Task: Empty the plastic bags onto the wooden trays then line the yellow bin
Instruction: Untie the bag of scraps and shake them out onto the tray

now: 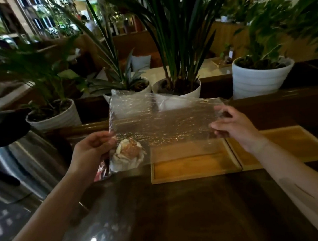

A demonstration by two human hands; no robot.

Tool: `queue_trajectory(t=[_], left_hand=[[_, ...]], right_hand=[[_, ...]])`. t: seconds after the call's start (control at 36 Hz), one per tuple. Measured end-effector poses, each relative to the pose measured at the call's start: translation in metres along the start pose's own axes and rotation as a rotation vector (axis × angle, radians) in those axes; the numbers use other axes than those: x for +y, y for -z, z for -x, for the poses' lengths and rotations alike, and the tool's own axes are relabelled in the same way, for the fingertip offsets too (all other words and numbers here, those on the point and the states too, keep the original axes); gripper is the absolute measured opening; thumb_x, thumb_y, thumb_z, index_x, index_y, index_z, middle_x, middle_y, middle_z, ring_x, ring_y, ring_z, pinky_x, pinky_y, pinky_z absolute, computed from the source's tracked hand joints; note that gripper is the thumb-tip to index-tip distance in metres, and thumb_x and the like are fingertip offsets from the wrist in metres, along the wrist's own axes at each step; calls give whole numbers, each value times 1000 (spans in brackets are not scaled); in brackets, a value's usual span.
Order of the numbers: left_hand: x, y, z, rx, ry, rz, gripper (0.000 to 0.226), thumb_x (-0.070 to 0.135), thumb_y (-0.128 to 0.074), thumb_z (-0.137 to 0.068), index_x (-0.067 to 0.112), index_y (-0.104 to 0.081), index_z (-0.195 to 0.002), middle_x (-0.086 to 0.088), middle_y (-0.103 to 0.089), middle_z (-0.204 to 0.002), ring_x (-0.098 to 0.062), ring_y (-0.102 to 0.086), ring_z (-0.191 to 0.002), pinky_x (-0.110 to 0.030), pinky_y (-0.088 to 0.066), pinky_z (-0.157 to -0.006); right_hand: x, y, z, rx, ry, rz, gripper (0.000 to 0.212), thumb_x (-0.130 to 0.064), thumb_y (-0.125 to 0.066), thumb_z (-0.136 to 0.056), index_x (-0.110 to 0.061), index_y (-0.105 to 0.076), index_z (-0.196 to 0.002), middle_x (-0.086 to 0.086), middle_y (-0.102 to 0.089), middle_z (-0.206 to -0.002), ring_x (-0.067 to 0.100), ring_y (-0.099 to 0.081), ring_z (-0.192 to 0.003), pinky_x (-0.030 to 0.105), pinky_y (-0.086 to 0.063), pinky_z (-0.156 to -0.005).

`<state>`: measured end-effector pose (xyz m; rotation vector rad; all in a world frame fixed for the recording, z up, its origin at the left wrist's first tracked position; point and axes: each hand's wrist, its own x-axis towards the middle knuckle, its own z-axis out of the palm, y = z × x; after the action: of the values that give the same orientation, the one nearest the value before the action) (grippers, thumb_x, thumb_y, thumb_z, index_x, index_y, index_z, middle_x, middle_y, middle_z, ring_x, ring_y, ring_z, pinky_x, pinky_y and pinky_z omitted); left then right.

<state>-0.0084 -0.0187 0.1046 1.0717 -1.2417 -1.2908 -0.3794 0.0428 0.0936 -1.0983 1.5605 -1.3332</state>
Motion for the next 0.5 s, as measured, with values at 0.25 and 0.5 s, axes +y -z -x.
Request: queue_trajectory(t=[0.25,0.5], left_hand=[[9,-4,-19,-3,0,-64,23,-7,-67,-81,11,-71,-93,-5,-73,-79,-12,-71,-70,-21,-56,-58],[9,-11,-25,-4,-5,-133,22,-5,-68,-83,15,-72,-91,-9,-73,-88,-17,-70,-81,-28,-53,-67]], right_hand=[[12,-1,-9,25,-46,-56,57,-1,-70,-83,-28,-51,-129,13,-75,-96,26,-69,-87,38,-58,-78],[23,1,-18,42,-83,-37,60,-2,-72,-81,-25,-51,-133,10,-76,-88,20,-69,-77,39,-58,-77]])
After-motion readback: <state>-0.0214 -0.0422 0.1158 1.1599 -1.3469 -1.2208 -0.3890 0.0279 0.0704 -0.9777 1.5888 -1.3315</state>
